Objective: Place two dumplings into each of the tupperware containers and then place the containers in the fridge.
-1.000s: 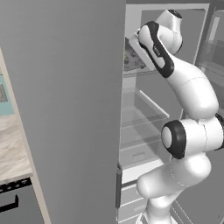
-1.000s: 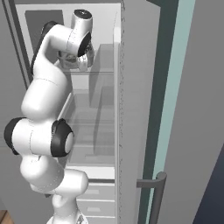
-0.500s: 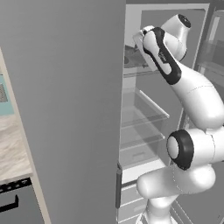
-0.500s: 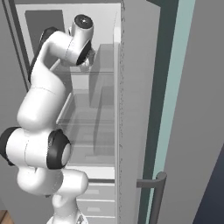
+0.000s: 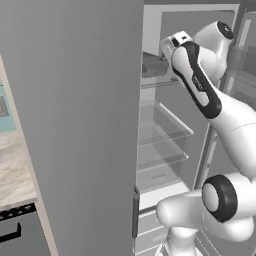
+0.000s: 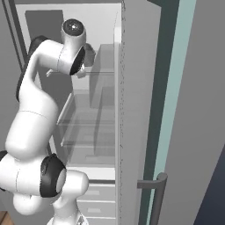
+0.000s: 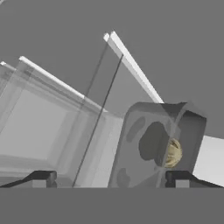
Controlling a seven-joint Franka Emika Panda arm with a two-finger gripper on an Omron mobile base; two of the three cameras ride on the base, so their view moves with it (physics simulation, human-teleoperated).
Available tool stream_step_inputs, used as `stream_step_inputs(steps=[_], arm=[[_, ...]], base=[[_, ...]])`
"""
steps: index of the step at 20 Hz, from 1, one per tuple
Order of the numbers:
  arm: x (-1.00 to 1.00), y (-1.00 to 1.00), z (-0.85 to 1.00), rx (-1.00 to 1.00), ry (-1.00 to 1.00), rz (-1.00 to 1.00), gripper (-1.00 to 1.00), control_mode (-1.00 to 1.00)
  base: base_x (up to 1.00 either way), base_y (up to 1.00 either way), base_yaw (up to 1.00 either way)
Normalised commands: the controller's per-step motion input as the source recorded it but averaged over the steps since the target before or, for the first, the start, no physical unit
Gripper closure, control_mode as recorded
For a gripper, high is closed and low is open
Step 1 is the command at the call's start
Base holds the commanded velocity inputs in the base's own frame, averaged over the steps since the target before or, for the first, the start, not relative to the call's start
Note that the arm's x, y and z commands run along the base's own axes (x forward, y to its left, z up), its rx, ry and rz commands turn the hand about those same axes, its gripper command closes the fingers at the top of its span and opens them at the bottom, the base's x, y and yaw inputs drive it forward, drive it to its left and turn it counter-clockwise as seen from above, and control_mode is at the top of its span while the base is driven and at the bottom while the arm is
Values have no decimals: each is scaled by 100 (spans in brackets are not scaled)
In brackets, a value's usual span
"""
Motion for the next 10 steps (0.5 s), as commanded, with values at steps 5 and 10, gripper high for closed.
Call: stream_step_inputs(steps=[5, 10], arm=[[-80, -11, 38, -4, 1, -1, -100, -100], [-95, -2, 34, -2, 17, -17, -100, -100]], base=[[0, 0, 0], [0, 0, 0]])
